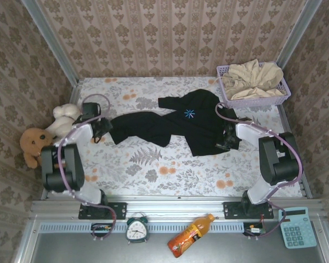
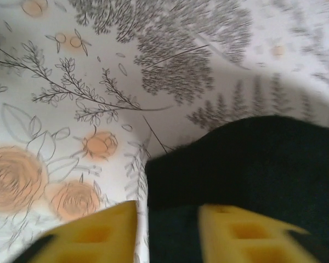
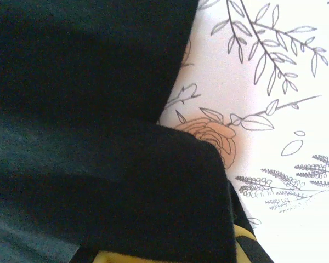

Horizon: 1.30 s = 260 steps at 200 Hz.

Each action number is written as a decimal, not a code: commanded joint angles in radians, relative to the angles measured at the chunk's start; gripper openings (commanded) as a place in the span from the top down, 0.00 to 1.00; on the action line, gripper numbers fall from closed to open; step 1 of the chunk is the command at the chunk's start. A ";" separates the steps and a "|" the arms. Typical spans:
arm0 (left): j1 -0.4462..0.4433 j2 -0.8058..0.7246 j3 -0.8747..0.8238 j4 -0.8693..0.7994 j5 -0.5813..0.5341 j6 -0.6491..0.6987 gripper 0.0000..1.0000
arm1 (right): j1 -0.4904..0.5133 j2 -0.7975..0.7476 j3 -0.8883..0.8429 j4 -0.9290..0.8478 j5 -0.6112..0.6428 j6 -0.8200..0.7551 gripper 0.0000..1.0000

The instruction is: Fold and stack the mixed laundry pile

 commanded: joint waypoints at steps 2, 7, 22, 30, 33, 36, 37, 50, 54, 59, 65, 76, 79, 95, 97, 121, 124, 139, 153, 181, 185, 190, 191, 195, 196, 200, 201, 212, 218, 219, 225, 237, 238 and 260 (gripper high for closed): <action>-0.009 -0.001 0.062 0.027 0.016 -0.017 0.09 | -0.002 -0.007 0.013 0.003 -0.004 -0.007 0.93; -0.015 -0.012 0.055 0.026 0.010 -0.012 0.08 | -0.002 -0.012 0.010 0.001 -0.004 -0.007 0.93; -0.039 -0.064 0.030 -0.006 -0.019 0.009 0.08 | -0.002 -0.018 0.007 -0.004 0.002 -0.014 0.91; -0.060 -0.096 0.004 -0.019 -0.039 0.018 0.09 | -0.003 -0.018 0.005 -0.008 0.007 -0.019 0.90; -0.068 -0.109 -0.008 -0.025 -0.046 0.020 0.09 | -0.003 -0.018 0.004 -0.009 0.007 -0.019 0.90; -0.077 -0.123 -0.019 -0.029 -0.052 0.021 0.10 | -0.003 -0.016 0.004 -0.010 0.008 -0.021 0.90; -0.080 -0.126 -0.023 -0.029 -0.052 0.021 0.10 | -0.003 -0.017 0.004 -0.011 0.009 -0.020 0.90; -0.125 -0.170 -0.076 -0.036 -0.076 0.018 0.14 | -0.003 -0.012 0.003 -0.011 0.009 -0.021 0.90; -0.140 -0.179 -0.094 -0.036 -0.086 0.017 0.15 | -0.003 -0.010 0.003 -0.011 0.008 -0.022 0.90; -0.154 -0.187 -0.109 -0.038 -0.097 0.014 0.18 | -0.003 -0.007 0.004 -0.011 0.007 -0.022 0.90; -0.171 -0.192 -0.126 -0.042 -0.117 0.012 0.22 | -0.003 -0.006 0.004 -0.011 0.006 -0.022 0.90; -0.189 -0.189 -0.153 -0.039 -0.146 0.008 0.26 | -0.003 -0.009 0.006 -0.010 0.002 -0.019 0.90; -0.191 -0.184 -0.158 -0.038 -0.149 0.006 0.26 | -0.003 -0.010 0.007 -0.009 0.001 -0.019 0.89; -0.192 -0.157 -0.174 -0.029 -0.158 -0.001 0.30 | -0.002 -0.020 0.010 -0.008 -0.006 -0.016 0.89; -0.192 -0.152 -0.176 -0.026 -0.159 -0.002 0.30 | -0.002 -0.022 0.011 -0.008 -0.008 -0.015 0.89; -0.192 -0.099 -0.173 -0.001 -0.145 -0.003 0.35 | -0.002 -0.044 0.019 -0.015 -0.013 -0.014 0.89; -0.192 -0.093 -0.172 0.004 -0.141 -0.004 0.35 | -0.003 -0.048 0.019 -0.016 -0.013 -0.014 0.89; -0.192 -0.056 -0.166 0.021 -0.123 -0.009 0.36 | -0.003 -0.072 0.022 -0.028 -0.007 -0.017 0.88; -0.193 -0.025 -0.164 0.033 -0.102 -0.015 0.43 | -0.006 -0.101 0.023 -0.045 0.019 -0.025 0.85; -0.193 0.016 -0.170 0.064 -0.057 -0.028 0.66 | -0.045 -0.123 0.023 -0.083 0.051 -0.050 0.76; -0.193 0.020 -0.171 0.066 -0.055 -0.027 0.71 | -0.052 -0.119 0.023 -0.087 0.048 -0.054 0.75; -0.193 0.023 -0.173 0.067 -0.057 -0.025 0.78 | -0.059 -0.113 0.021 -0.089 0.044 -0.056 0.73; -0.193 0.023 -0.173 0.067 -0.057 -0.025 0.79 | -0.059 -0.112 0.020 -0.088 0.043 -0.057 0.73; -0.193 0.024 -0.174 0.067 -0.059 -0.024 0.85 | -0.059 -0.107 0.019 -0.087 0.042 -0.058 0.72; -0.193 0.024 -0.175 0.067 -0.061 -0.023 0.87 | -0.059 -0.104 0.018 -0.086 0.040 -0.058 0.72; -0.192 0.023 -0.177 0.066 -0.064 -0.021 0.94 | -0.060 -0.097 0.015 -0.083 0.038 -0.060 0.71; -0.192 0.023 -0.176 0.066 -0.064 -0.020 0.95 | -0.059 -0.095 0.015 -0.082 0.037 -0.060 0.71; -0.190 0.015 -0.175 0.057 -0.069 -0.016 1.00 | -0.059 -0.076 0.006 -0.065 -0.003 -0.058 0.70; -0.189 0.006 -0.173 0.051 -0.069 -0.011 1.00 | -0.060 -0.066 0.001 -0.056 -0.020 -0.053 0.69; -0.189 0.005 -0.173 0.050 -0.070 -0.010 1.00 | -0.060 -0.065 0.000 -0.056 -0.022 -0.052 0.68; -0.188 -0.008 -0.170 0.041 -0.069 -0.007 1.00 | -0.059 -0.056 -0.006 -0.053 -0.026 -0.046 0.67; -0.188 -0.039 -0.160 0.020 -0.064 0.004 1.00 | -0.056 -0.049 -0.017 -0.066 -0.013 -0.039 0.62; -0.188 -0.042 -0.159 0.019 -0.064 0.005 1.00 | -0.056 -0.049 -0.018 -0.068 -0.012 -0.038 0.62; -0.187 -0.101 -0.150 -0.009 -0.052 0.024 1.00 | -0.051 -0.064 -0.055 -0.055 -0.033 -0.027 0.54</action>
